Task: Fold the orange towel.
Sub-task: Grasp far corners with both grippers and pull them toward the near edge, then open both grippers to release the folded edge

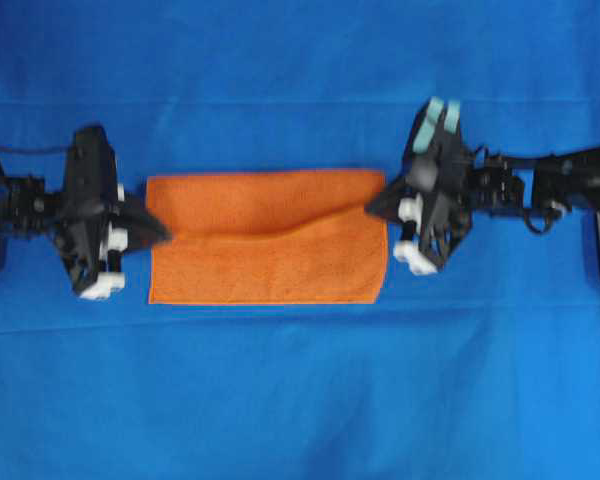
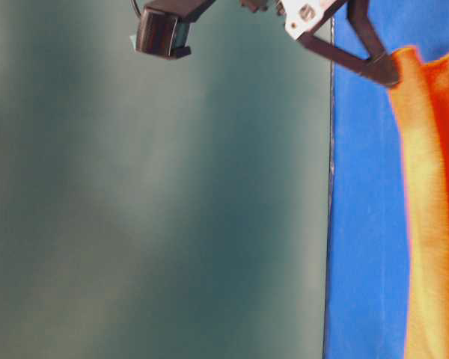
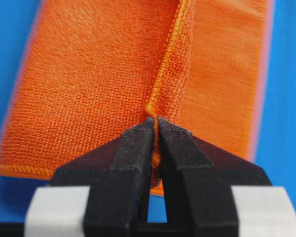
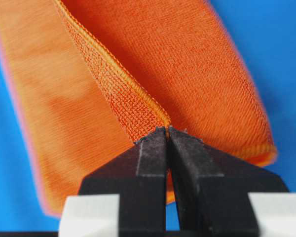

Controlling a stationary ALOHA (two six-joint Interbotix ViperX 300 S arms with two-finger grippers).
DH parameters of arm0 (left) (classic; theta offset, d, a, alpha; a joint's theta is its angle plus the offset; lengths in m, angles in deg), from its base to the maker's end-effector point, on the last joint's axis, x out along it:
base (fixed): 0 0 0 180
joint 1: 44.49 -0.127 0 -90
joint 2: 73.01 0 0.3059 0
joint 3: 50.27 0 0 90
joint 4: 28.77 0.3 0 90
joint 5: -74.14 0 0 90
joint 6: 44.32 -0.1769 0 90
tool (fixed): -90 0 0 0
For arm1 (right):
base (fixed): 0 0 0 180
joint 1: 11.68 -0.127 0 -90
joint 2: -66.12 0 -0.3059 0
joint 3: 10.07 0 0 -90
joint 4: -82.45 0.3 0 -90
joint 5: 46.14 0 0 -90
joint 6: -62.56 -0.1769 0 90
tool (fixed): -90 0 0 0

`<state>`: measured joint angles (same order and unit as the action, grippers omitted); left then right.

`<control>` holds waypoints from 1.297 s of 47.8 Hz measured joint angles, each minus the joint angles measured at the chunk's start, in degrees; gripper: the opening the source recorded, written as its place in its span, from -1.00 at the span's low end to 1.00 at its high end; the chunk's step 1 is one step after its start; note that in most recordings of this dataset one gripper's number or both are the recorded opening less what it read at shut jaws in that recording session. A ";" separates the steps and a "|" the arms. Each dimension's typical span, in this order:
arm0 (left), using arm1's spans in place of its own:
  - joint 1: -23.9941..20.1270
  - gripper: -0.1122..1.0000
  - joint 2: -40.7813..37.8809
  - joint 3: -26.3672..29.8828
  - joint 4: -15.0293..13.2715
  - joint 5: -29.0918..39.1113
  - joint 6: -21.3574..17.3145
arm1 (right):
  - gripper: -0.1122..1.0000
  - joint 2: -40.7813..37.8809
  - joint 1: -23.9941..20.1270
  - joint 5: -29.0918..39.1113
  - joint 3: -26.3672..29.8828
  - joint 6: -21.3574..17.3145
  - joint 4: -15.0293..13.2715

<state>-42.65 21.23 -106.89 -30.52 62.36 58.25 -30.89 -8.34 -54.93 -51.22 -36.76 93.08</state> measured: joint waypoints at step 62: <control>5.80 0.31 -1.76 2.72 0.00 4.92 2.02 | 0.26 -3.16 -9.76 2.37 3.78 -1.76 1.93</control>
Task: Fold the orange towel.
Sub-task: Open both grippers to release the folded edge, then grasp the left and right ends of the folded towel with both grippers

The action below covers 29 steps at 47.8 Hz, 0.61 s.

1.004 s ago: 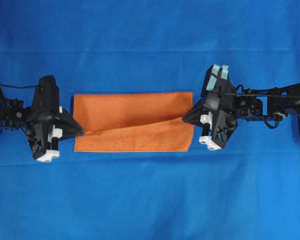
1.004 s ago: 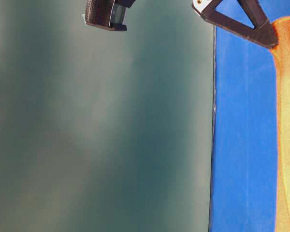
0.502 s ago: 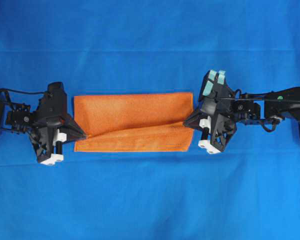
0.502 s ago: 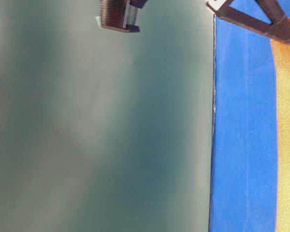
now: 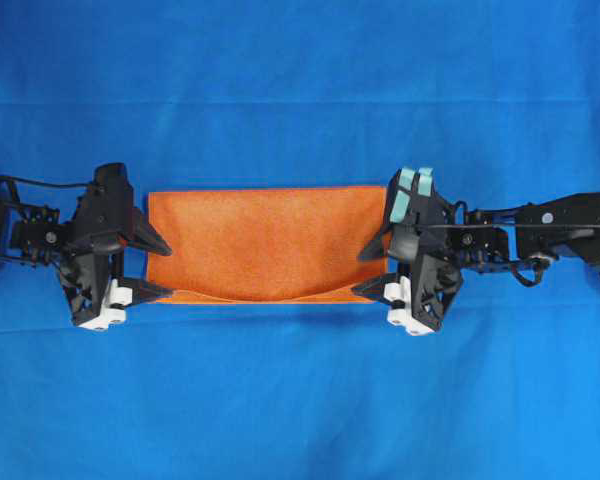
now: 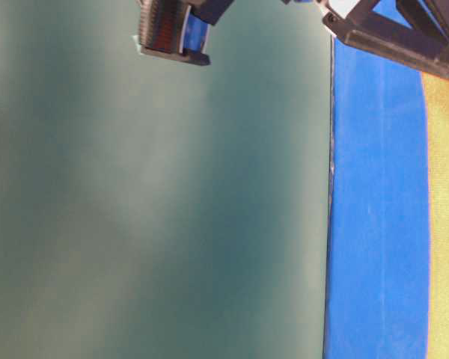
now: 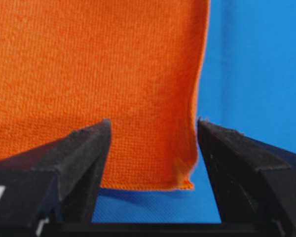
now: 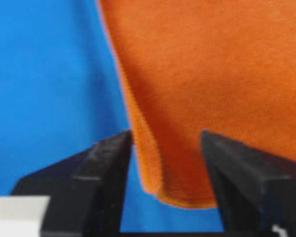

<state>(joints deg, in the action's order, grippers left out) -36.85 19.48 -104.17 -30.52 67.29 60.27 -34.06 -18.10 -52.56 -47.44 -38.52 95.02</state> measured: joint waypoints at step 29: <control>-13.54 0.31 7.12 0.62 0.00 4.75 -10.63 | 0.28 6.68 15.03 3.52 -1.67 0.88 -5.98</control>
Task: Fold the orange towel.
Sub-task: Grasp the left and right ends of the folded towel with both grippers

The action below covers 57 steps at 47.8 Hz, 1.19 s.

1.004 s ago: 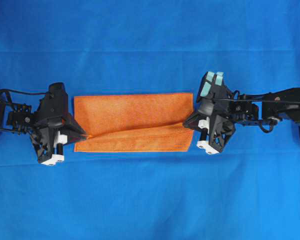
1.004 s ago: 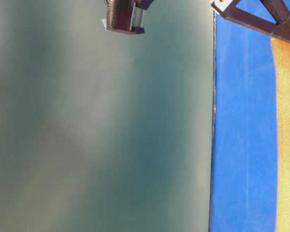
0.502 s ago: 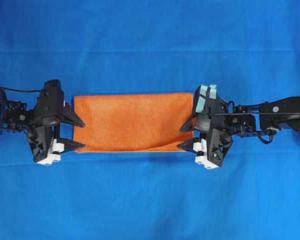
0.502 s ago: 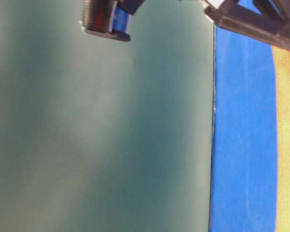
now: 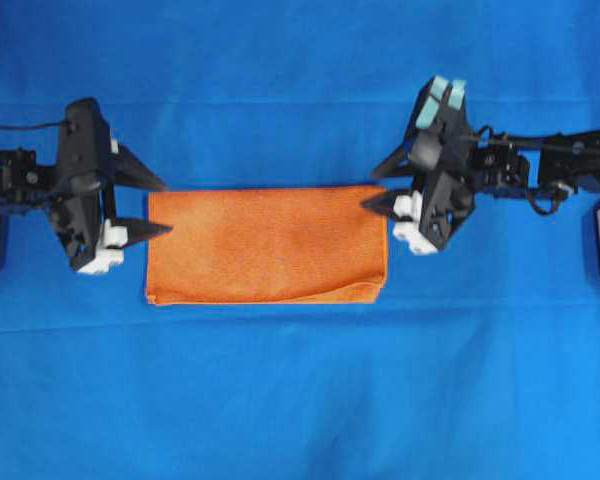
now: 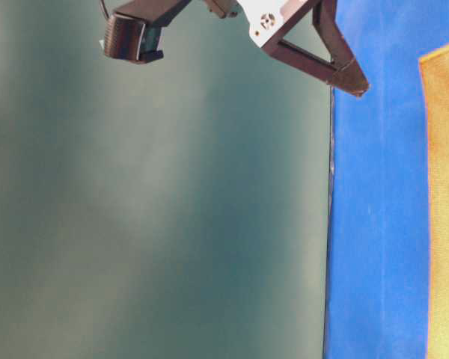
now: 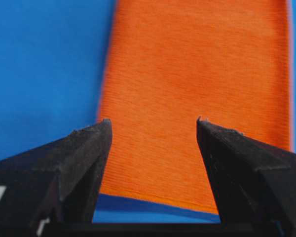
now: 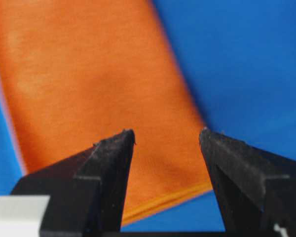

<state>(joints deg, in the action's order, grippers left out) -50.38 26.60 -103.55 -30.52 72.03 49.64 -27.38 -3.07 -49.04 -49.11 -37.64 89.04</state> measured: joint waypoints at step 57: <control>-5.98 -0.76 -15.56 3.78 0.00 4.22 -0.44 | -0.74 -12.04 0.88 0.09 1.49 0.00 -1.93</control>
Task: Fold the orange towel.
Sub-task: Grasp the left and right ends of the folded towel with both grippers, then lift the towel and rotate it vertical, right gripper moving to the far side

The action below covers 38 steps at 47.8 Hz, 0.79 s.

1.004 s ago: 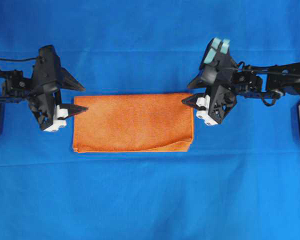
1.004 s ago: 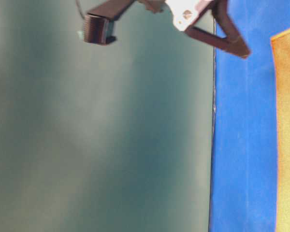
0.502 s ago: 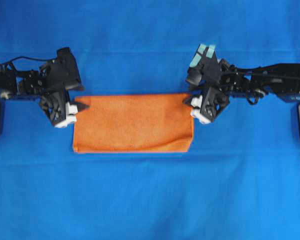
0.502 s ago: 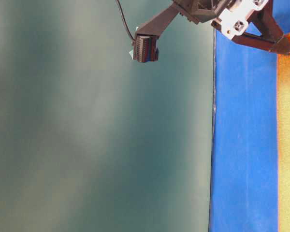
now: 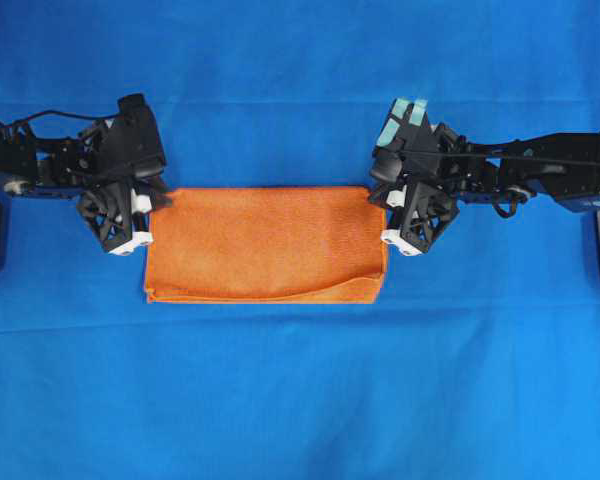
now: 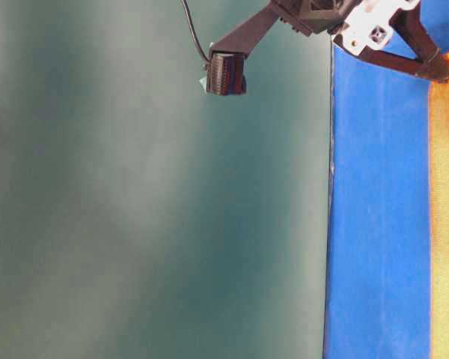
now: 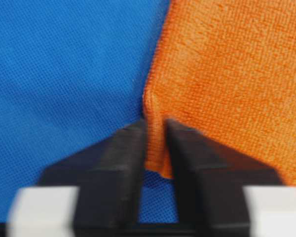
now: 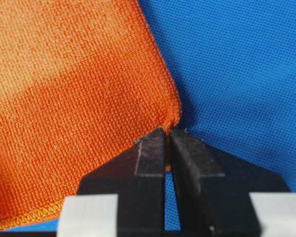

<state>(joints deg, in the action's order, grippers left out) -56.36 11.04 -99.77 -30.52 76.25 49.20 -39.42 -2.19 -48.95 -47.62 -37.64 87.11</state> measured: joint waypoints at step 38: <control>4.04 -0.78 19.34 7.12 -0.09 21.71 0.18 | -0.75 19.07 -0.18 7.47 0.44 0.09 -1.49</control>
<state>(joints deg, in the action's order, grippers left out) -52.32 30.38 -92.65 -30.61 97.96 49.38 -20.35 -2.36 -41.48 -47.18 -37.55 85.61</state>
